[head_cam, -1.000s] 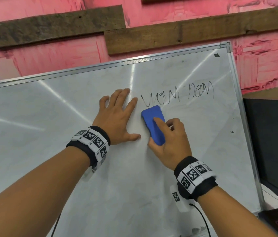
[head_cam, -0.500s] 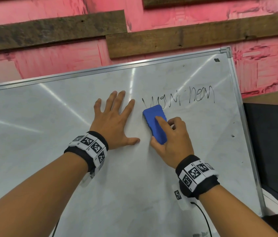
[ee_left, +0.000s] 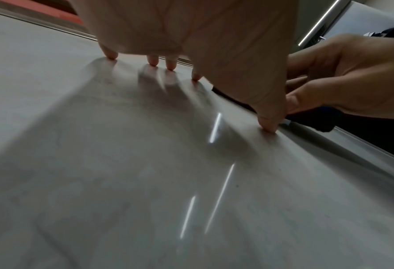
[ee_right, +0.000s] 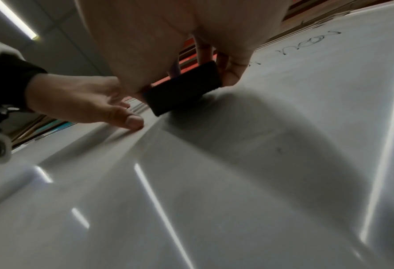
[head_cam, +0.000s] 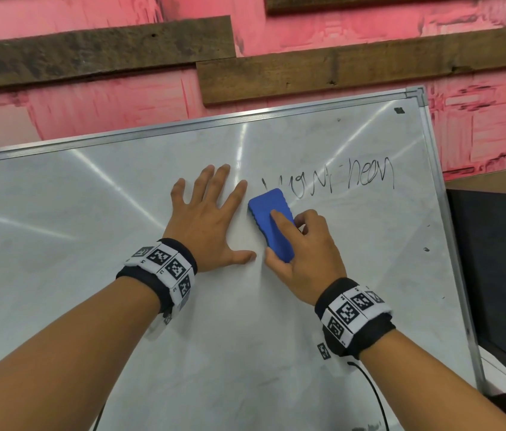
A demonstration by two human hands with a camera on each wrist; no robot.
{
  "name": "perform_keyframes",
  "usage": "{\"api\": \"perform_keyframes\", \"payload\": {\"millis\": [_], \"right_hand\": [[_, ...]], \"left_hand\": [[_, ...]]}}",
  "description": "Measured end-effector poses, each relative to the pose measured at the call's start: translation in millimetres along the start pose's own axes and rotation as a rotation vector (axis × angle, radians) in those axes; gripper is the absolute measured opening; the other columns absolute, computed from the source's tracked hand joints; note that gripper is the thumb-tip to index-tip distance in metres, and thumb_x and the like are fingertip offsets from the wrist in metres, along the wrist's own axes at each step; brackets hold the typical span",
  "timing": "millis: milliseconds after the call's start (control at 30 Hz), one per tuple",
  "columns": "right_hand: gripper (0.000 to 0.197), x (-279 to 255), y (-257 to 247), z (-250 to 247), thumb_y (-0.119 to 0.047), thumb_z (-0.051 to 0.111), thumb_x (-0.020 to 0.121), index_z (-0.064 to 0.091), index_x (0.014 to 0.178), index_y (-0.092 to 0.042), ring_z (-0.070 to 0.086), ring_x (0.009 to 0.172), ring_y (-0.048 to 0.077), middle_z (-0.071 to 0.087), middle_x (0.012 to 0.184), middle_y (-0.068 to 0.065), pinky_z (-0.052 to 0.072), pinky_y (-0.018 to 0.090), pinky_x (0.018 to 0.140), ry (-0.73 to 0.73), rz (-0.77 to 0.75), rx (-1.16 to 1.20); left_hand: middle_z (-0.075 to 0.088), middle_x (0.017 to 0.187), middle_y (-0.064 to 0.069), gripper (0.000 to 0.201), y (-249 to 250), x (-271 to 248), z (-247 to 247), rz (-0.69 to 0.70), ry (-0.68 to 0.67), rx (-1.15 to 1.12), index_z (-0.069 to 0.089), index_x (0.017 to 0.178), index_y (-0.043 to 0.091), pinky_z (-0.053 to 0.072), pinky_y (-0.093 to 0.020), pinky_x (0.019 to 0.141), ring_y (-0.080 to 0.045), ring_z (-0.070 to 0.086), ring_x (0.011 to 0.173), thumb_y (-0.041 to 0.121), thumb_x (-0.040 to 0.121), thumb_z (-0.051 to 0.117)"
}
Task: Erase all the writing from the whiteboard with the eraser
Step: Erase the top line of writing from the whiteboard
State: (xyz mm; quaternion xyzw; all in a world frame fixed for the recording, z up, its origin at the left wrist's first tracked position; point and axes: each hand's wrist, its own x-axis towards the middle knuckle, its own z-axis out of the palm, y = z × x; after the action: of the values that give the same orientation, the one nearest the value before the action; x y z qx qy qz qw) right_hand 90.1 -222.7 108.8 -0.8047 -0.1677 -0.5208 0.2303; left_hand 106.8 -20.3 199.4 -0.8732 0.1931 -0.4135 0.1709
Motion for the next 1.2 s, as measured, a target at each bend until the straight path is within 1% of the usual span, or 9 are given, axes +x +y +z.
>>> {"api": "perform_keyframes", "payload": {"millis": [167, 333, 433, 600, 667, 733, 900, 1000, 1200], "right_hand": [[0.061, 13.7, 5.5, -3.8, -0.044, 0.064, 0.083, 0.051, 0.139, -0.023, 0.044, 0.095, 0.020, 0.044, 0.108, 0.005, 0.049, 0.030, 0.067, 0.066, 0.101, 0.006], [0.059, 11.4, -1.4, -1.0, -0.043, 0.066, 0.082, 0.052, 0.136, -0.023, 0.044, 0.091, 0.019, 0.043, 0.106, 0.005, 0.053, 0.033, 0.064, 0.010, -0.024, 0.012], [0.060, 20.4, 4.2, -3.7, -0.043, 0.065, 0.082, 0.052, 0.138, -0.023, 0.044, 0.094, 0.020, 0.042, 0.107, 0.004, 0.050, 0.030, 0.071, 0.081, 0.106, 0.033], [0.059, 23.7, -2.8, -1.6, -0.047, 0.061, 0.082, 0.052, 0.136, -0.023, 0.044, 0.090, 0.020, 0.042, 0.105, 0.004, 0.053, 0.034, 0.067, 0.024, -0.021, 0.011], [0.060, 29.8, 0.4, -3.7, -0.046, 0.063, 0.083, 0.051, 0.138, -0.024, 0.043, 0.093, 0.019, 0.041, 0.106, 0.003, 0.050, 0.029, 0.073, 0.054, 0.062, 0.019], [0.062, 35.0, 1.2, -5.7, -0.045, 0.064, 0.084, 0.049, 0.140, -0.024, 0.043, 0.095, 0.018, 0.040, 0.107, 0.002, 0.046, 0.026, 0.077, 0.075, 0.119, 0.033], [0.062, 33.9, -3.4, -1.7, -0.045, 0.067, 0.083, 0.051, 0.140, -0.024, 0.046, 0.099, 0.019, 0.045, 0.112, 0.003, 0.048, 0.029, 0.083, 0.034, 0.045, 0.096], [0.060, 33.1, -5.3, -3.3, -0.047, 0.071, 0.079, 0.055, 0.131, -0.021, 0.048, 0.102, 0.017, 0.053, 0.112, 0.001, 0.044, 0.026, 0.087, 0.063, 0.100, 0.150], [0.043, 22.8, -5.5, -7.0, -0.043, 0.080, 0.073, 0.059, 0.101, -0.018, 0.053, 0.089, 0.016, 0.059, 0.096, -0.005, 0.046, 0.026, 0.078, 0.073, 0.146, 0.264]], "left_hand": [[-0.013, 0.165, -0.007, 0.126, 0.5, 0.4, -1.7, -0.003, -0.015, 0.010, -0.002, 0.157, 0.030, 0.008, -0.065, 0.115, -0.031, -0.009, 0.152, 0.095, 0.060, 0.045], [-0.009, 0.166, -0.007, 0.127, -0.2, -1.4, -1.5, -0.011, 0.002, 0.001, 0.002, 0.158, 0.027, 0.012, -0.065, 0.114, -0.031, -0.005, 0.152, 0.094, 0.059, 0.045], [-0.009, 0.166, -0.007, 0.129, 1.4, -1.5, -1.0, -0.019, -0.008, 0.006, -0.001, 0.157, 0.025, 0.012, -0.063, 0.115, -0.031, -0.005, 0.152, 0.095, 0.060, 0.045], [-0.005, 0.166, -0.008, 0.129, 0.9, -1.9, -2.5, -0.019, 0.006, -0.013, 0.001, 0.158, 0.023, 0.016, -0.062, 0.114, -0.031, -0.001, 0.152, 0.093, 0.060, 0.047], [-0.005, 0.166, -0.007, 0.129, 0.6, -2.5, -2.6, -0.022, -0.002, -0.014, -0.002, 0.158, 0.024, 0.016, -0.060, 0.114, -0.030, -0.002, 0.152, 0.092, 0.060, 0.048], [-0.001, 0.166, -0.008, 0.128, 1.5, -2.5, -3.1, -0.008, 0.013, -0.027, -0.002, 0.158, 0.024, 0.018, -0.058, 0.114, -0.030, 0.002, 0.151, 0.091, 0.061, 0.050], [0.017, 0.163, -0.007, 0.120, 7.0, -1.5, -6.0, 0.047, 0.133, -0.125, 0.009, 0.158, 0.027, 0.025, -0.053, 0.106, -0.029, 0.019, 0.146, 0.083, 0.063, 0.057], [0.020, 0.162, -0.007, 0.117, 19.1, 1.9, -8.0, 0.102, 0.145, -0.146, 0.019, 0.156, 0.025, 0.028, -0.052, 0.107, -0.028, 0.023, 0.146, 0.080, 0.061, 0.059], [0.016, 0.162, -0.015, 0.108, 47.9, 10.3, -4.4, 0.113, 0.154, -0.233, 0.031, 0.150, 0.023, 0.028, -0.053, 0.111, -0.034, 0.019, 0.148, 0.076, 0.060, 0.062]]}}
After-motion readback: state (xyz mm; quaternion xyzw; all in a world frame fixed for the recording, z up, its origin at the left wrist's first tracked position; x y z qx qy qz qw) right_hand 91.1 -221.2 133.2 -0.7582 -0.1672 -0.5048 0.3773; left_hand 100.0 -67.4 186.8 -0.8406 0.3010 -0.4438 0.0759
